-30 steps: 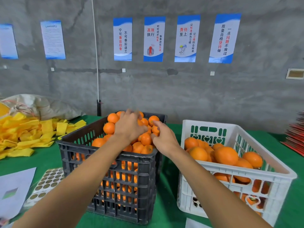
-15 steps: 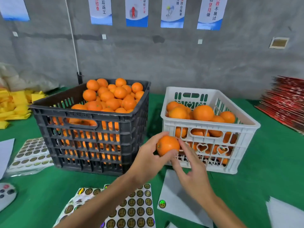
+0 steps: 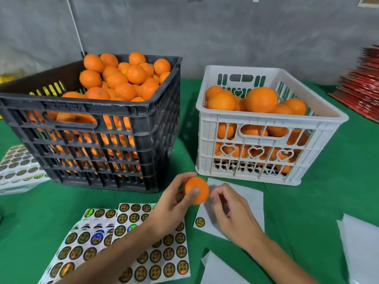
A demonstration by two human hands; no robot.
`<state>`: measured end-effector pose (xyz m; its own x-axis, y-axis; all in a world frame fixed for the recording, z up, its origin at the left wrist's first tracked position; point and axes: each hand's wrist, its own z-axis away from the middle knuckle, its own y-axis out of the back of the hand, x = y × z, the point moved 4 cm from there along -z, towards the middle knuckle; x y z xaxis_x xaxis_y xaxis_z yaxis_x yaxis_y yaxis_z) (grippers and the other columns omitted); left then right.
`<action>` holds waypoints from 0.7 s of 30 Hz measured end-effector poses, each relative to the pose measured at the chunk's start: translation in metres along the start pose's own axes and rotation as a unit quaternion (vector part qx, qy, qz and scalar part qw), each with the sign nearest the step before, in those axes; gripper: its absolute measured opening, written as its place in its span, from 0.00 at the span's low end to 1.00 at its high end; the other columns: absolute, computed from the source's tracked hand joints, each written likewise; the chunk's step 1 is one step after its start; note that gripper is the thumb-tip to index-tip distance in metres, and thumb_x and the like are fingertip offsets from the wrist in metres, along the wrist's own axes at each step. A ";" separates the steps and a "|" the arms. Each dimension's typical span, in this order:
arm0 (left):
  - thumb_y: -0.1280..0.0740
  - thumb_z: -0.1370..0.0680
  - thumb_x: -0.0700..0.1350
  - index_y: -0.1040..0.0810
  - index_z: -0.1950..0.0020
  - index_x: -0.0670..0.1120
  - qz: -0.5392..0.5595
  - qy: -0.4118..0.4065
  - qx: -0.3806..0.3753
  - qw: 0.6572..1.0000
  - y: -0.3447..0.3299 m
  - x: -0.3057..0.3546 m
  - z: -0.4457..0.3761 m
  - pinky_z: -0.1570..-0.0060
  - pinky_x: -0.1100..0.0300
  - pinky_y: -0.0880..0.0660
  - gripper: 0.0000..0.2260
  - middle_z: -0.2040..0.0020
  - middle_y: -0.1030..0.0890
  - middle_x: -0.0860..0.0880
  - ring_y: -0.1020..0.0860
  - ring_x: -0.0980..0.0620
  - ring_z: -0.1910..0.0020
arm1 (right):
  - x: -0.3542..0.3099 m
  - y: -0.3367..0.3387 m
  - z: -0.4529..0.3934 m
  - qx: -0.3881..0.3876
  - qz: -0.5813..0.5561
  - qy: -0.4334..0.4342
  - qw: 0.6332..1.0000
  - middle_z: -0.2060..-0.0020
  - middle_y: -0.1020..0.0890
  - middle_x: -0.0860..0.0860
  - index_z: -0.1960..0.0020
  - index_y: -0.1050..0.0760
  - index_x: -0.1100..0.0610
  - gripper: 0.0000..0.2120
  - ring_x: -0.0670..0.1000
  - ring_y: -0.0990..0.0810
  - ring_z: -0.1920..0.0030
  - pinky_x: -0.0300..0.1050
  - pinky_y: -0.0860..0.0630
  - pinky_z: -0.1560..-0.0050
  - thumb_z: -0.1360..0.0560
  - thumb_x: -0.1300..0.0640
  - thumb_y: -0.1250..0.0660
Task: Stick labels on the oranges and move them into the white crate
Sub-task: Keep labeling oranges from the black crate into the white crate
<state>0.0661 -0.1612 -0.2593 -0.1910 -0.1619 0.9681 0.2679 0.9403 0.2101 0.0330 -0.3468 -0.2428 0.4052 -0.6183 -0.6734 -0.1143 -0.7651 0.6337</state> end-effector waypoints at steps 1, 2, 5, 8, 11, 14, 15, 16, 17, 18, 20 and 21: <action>0.33 0.20 0.65 0.30 0.26 0.58 0.007 0.004 -0.010 1.000 -0.001 0.000 0.000 0.41 0.51 0.19 0.24 0.40 0.21 0.55 0.17 0.46 0.42 | 0.001 -0.001 0.001 0.000 0.017 -0.013 1.000 0.58 0.25 0.37 0.51 0.32 0.41 0.07 0.48 0.25 0.64 0.34 0.34 0.66 0.16 0.52 0.42; 0.33 0.19 0.64 0.30 0.25 0.58 0.015 0.010 -0.021 1.000 -0.002 -0.001 0.000 0.40 0.48 0.19 0.25 0.39 0.21 0.53 0.17 0.44 0.41 | 0.002 -0.001 0.001 0.003 0.030 -0.025 0.999 0.58 0.24 0.38 0.52 0.32 0.41 0.07 0.48 0.25 0.64 0.36 0.33 0.67 0.16 0.52 0.42; 0.33 0.18 0.62 0.30 0.25 0.56 0.038 0.024 -0.043 0.998 -0.004 -0.004 0.000 0.40 0.42 0.19 0.24 0.37 0.22 0.49 0.18 0.42 0.40 | 0.001 0.005 0.003 0.013 0.037 -0.035 0.999 0.60 0.22 0.39 0.52 0.32 0.41 0.05 0.48 0.24 0.65 0.36 0.32 0.67 0.18 0.51 0.42; 0.34 0.18 0.60 0.28 0.27 0.55 0.085 0.030 -0.035 0.995 -0.003 -0.003 -0.002 0.42 0.45 0.18 0.21 0.37 0.23 0.51 0.17 0.41 0.40 | -0.004 0.005 0.004 -0.076 0.014 0.009 0.997 0.60 0.23 0.40 0.51 0.29 0.42 0.04 0.47 0.24 0.64 0.40 0.28 0.66 0.19 0.47 0.42; 0.33 0.19 0.60 0.26 0.30 0.57 0.129 0.051 -0.013 0.990 0.001 -0.004 -0.005 0.45 0.48 0.16 0.19 0.35 0.24 0.51 0.16 0.45 0.40 | -0.002 -0.006 0.011 -0.168 0.051 0.047 0.983 0.51 0.28 0.36 0.39 0.24 0.41 0.11 0.45 0.25 0.54 0.36 0.26 0.54 0.20 0.40 0.36; 0.33 0.20 0.60 0.24 0.31 0.57 0.148 0.061 -0.002 0.987 0.002 -0.007 -0.007 0.46 0.46 0.16 0.18 0.33 0.25 0.48 0.19 0.47 0.36 | 0.003 -0.012 0.010 -0.177 0.074 0.051 0.980 0.48 0.31 0.35 0.28 0.25 0.43 0.24 0.41 0.28 0.45 0.35 0.29 0.42 0.21 0.36 0.35; 0.33 0.20 0.60 0.24 0.31 0.56 0.158 0.061 -0.002 0.986 0.002 -0.007 -0.007 0.44 0.45 0.17 0.18 0.33 0.25 0.48 0.19 0.47 0.36 | 0.003 -0.012 0.009 -0.180 0.066 0.050 0.980 0.47 0.30 0.35 0.29 0.24 0.44 0.23 0.41 0.28 0.45 0.35 0.30 0.43 0.21 0.37 0.34; 0.33 0.20 0.59 0.24 0.31 0.56 0.163 0.059 -0.001 0.985 0.002 -0.007 -0.007 0.43 0.45 0.17 0.18 0.33 0.25 0.48 0.20 0.46 0.35 | 0.004 -0.012 0.009 -0.178 0.056 0.047 0.981 0.48 0.30 0.35 0.30 0.23 0.45 0.23 0.41 0.27 0.46 0.34 0.30 0.45 0.21 0.37 0.33; 0.33 0.20 0.59 0.24 0.31 0.55 0.161 0.057 0.001 0.985 0.002 -0.006 -0.006 0.42 0.45 0.18 0.18 0.33 0.24 0.47 0.20 0.46 0.34 | 0.006 -0.012 0.008 -0.176 0.043 0.040 0.983 0.48 0.29 0.36 0.31 0.22 0.46 0.22 0.42 0.27 0.47 0.34 0.30 0.47 0.22 0.38 0.32; 0.33 0.20 0.59 0.24 0.31 0.55 0.162 0.055 0.003 0.985 0.002 -0.005 -0.006 0.41 0.45 0.18 0.18 0.33 0.24 0.47 0.21 0.46 0.34 | 0.008 -0.012 0.008 -0.170 0.029 0.033 0.984 0.48 0.29 0.37 0.33 0.21 0.46 0.21 0.43 0.26 0.48 0.33 0.29 0.48 0.22 0.39 0.31; 0.33 0.20 0.58 0.24 0.31 0.54 0.183 0.059 0.000 0.981 0.002 -0.004 -0.005 0.41 0.44 0.18 0.19 0.32 0.25 0.46 0.21 0.45 0.34 | 0.010 -0.013 0.008 -0.157 0.005 0.021 0.987 0.50 0.27 0.39 0.35 0.20 0.45 0.18 0.44 0.25 0.52 0.32 0.30 0.53 0.23 0.40 0.30; 0.33 0.19 0.57 0.24 0.31 0.53 0.193 0.061 -0.005 0.979 0.002 -0.003 -0.005 0.42 0.44 0.18 0.18 0.32 0.25 0.46 0.20 0.45 0.34 | 0.010 -0.014 0.008 -0.150 -0.001 0.017 0.989 0.51 0.27 0.40 0.37 0.19 0.44 0.17 0.45 0.26 0.54 0.32 0.31 0.55 0.23 0.41 0.29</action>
<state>0.0722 -0.1607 -0.2613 0.0408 0.1705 0.9845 0.3080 0.9352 -0.1747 0.0317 -0.3439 -0.2610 0.4363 -0.6059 -0.6652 0.1591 -0.6757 0.7198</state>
